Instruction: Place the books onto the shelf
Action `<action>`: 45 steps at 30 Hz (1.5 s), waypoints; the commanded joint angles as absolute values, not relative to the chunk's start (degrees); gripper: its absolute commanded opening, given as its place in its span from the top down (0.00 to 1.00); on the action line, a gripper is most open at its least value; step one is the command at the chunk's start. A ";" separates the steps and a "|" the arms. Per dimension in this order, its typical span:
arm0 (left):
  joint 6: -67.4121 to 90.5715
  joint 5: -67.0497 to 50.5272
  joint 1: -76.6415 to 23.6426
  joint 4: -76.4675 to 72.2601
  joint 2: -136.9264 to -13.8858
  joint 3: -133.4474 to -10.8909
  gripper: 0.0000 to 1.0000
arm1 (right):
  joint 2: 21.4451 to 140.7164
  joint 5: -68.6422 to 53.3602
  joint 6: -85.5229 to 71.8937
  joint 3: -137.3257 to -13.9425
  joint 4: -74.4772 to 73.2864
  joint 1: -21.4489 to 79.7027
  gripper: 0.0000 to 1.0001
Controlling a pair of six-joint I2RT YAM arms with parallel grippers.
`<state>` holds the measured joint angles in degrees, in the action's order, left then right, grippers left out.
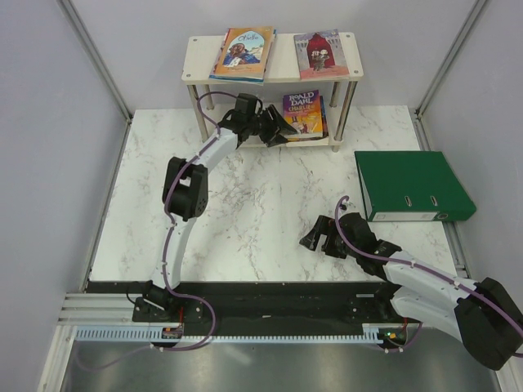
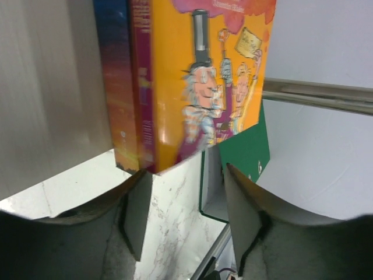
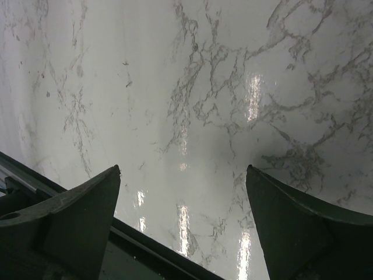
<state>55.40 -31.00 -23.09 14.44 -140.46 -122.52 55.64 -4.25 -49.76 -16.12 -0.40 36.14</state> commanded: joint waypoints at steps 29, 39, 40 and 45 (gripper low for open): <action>32.36 -25.59 -26.19 10.54 -96.46 -68.84 0.01 | 58.79 -2.38 -47.21 -23.18 -1.30 36.12 0.04; 26.19 -12.32 -26.10 24.77 -75.25 -51.69 0.00 | 67.85 13.26 -27.97 -44.11 -14.04 36.21 0.03; 26.37 -11.43 -26.10 25.66 -74.45 -51.33 0.00 | 68.29 14.75 -25.34 -45.60 -14.85 36.21 0.03; 26.98 -7.91 -26.10 29.09 -72.42 -50.10 0.00 | 70.84 23.19 -17.50 -52.29 -17.31 35.25 0.02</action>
<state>29.61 -13.26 -26.33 25.45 -74.61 -50.87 69.06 13.19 -27.22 -47.13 -13.26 36.14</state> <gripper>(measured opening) 0.995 0.980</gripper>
